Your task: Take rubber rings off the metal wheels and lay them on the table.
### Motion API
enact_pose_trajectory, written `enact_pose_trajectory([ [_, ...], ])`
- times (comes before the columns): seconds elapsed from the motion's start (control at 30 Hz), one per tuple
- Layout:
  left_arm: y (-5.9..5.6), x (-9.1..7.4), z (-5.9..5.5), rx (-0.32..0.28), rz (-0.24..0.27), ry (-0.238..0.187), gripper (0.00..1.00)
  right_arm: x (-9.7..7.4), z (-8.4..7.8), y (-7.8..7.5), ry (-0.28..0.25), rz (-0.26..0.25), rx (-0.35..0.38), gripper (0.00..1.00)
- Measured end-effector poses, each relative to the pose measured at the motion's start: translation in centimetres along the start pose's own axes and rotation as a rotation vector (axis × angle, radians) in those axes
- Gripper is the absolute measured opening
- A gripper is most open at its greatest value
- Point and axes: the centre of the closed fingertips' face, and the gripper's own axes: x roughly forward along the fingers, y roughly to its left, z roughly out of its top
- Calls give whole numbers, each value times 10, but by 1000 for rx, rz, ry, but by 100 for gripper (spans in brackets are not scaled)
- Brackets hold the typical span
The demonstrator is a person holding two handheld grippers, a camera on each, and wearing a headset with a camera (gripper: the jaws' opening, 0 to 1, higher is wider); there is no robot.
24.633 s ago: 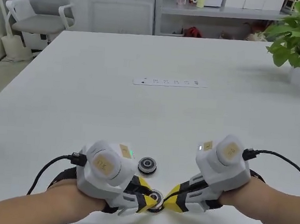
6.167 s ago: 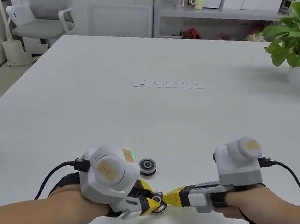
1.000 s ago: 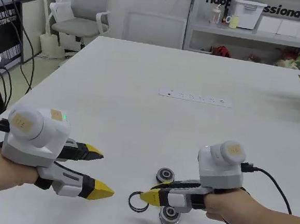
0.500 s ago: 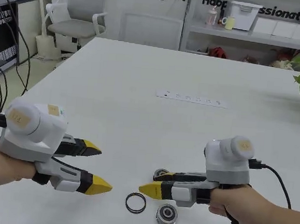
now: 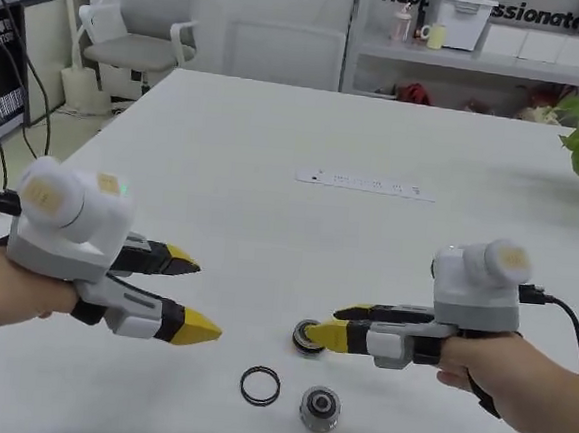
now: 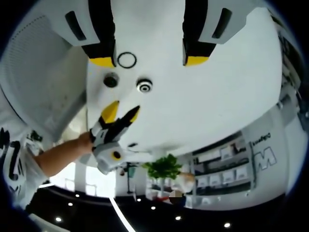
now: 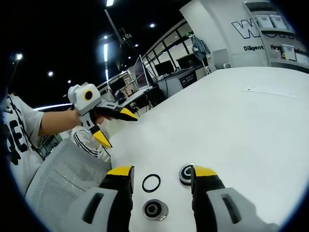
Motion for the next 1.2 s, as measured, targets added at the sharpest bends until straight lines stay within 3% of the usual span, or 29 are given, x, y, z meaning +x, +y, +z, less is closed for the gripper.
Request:
enact_pose_trajectory([
  [0.3, 15, 7, 16, 28, 5, 2, 56, -8, 3, -16, -5, -42, -37, 45],
  [0.7, 24, 29, 23, 51, -15, 28, 56, -10, -2, -29, 10, -72, -94, 43],
  [0.93, 23, 44, 23, 59, -37, 43, 56, -8, -8, -35, 26, -84, -115, 41],
  [1.2, 14, 64, 17, 58, -73, 64, 55, -2, -19, -40, 60, -94, -148, 38],
])
